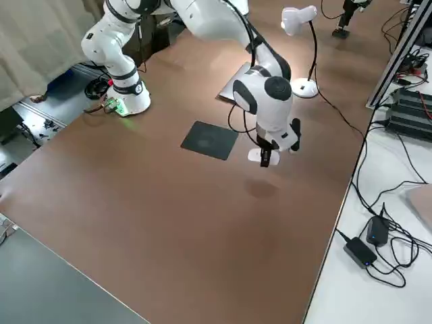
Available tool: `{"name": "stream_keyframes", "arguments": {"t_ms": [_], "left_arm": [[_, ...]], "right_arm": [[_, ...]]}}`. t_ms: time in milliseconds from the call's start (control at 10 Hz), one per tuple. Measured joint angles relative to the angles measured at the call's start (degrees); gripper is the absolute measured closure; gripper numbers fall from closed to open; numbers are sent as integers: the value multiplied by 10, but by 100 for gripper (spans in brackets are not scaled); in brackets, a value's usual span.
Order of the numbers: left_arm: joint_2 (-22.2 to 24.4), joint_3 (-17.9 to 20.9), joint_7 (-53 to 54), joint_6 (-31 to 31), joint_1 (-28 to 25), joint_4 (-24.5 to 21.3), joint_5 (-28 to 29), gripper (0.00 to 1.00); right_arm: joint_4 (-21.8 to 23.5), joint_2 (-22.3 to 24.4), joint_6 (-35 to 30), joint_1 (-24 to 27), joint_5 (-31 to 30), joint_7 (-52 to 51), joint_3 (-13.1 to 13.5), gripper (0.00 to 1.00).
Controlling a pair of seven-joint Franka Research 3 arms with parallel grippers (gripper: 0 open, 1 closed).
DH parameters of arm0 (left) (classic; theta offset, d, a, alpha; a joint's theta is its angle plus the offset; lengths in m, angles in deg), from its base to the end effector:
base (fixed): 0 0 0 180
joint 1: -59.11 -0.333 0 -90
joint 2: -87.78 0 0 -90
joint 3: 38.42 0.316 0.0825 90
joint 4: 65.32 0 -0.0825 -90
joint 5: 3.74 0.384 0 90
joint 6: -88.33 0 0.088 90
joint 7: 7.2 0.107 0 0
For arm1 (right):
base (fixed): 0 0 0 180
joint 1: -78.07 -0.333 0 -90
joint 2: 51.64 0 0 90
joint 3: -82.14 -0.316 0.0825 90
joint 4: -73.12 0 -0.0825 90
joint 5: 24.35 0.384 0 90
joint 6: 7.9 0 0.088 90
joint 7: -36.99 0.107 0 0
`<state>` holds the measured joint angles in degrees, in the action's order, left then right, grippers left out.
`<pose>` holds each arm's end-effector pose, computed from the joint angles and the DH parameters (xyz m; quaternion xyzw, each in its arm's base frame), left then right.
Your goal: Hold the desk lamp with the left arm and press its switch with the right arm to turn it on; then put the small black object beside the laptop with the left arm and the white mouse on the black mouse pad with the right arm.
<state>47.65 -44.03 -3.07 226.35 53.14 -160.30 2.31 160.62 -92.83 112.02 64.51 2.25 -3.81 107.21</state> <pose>0.6898 0.0129 0.2071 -0.9979 0.0588 -0.0274 0.0062 0.6962 -0.0706 0.2564 -0.9830 -0.1724 0.0085 0.0627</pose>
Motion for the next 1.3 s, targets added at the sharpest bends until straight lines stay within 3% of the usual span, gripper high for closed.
{"name": "stream_keyframes", "arguments": {"t_ms": [300,600,900,1000,1300], "left_arm": [[-8,22,9,2,0,2,-19,0],[-18,21,8,9,3,3,-21,0],[-23,21,5,13,7,3,-26,0],[-27,22,5,19,7,3,-28,0],[-34,22,5,25,7,2,-28,1]], "right_arm": [[39,30,-3,-39,0,32,1,37],[164,124,19,-39,-26,40,-12,37],[331,228,109,54,-94,56,-126,37],[368,255,115,72,-111,65,-141,37],[447,314,133,86,-136,92,-152,37]]}}
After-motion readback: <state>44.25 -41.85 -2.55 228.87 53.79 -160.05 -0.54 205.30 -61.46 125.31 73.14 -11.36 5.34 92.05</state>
